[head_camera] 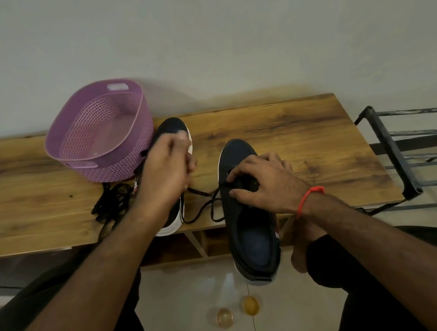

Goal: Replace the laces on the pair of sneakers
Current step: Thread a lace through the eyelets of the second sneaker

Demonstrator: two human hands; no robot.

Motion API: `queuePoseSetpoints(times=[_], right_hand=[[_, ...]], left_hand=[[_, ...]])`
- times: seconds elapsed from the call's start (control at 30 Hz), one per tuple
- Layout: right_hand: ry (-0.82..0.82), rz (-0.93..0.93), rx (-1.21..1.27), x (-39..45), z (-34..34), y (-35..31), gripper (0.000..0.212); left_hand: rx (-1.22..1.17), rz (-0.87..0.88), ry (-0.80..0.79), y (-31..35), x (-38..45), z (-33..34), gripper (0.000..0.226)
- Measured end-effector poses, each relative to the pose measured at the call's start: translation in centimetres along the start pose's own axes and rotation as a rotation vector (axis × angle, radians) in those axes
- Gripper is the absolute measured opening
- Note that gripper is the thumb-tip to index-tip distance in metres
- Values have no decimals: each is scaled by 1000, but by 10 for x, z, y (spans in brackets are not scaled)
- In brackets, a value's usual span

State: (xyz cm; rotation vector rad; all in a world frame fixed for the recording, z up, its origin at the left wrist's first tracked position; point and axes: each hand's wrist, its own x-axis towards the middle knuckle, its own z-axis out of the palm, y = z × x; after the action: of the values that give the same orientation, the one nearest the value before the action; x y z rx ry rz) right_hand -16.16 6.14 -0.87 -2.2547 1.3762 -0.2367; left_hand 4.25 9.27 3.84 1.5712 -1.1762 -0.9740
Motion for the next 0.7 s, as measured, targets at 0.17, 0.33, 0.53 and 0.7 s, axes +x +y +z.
queuePoseSetpoints(times=[0.17,0.33,0.53,0.7], right_hand=[[-2,0,-13,-1,-2,-1,38],[-24,14,-37,0,-3,-1,38],[-32,-1,-57,2,-3,0,37],[-47,-30,-42,2,-5,3,35]], left_hand=[[1035,88,-333,-20,-12,23,31],[970,141,-25,-6,-2,2,22],[822,23,-392,-3,-5,-5,28],[697,-213,-773,-2,-13,-18,52]])
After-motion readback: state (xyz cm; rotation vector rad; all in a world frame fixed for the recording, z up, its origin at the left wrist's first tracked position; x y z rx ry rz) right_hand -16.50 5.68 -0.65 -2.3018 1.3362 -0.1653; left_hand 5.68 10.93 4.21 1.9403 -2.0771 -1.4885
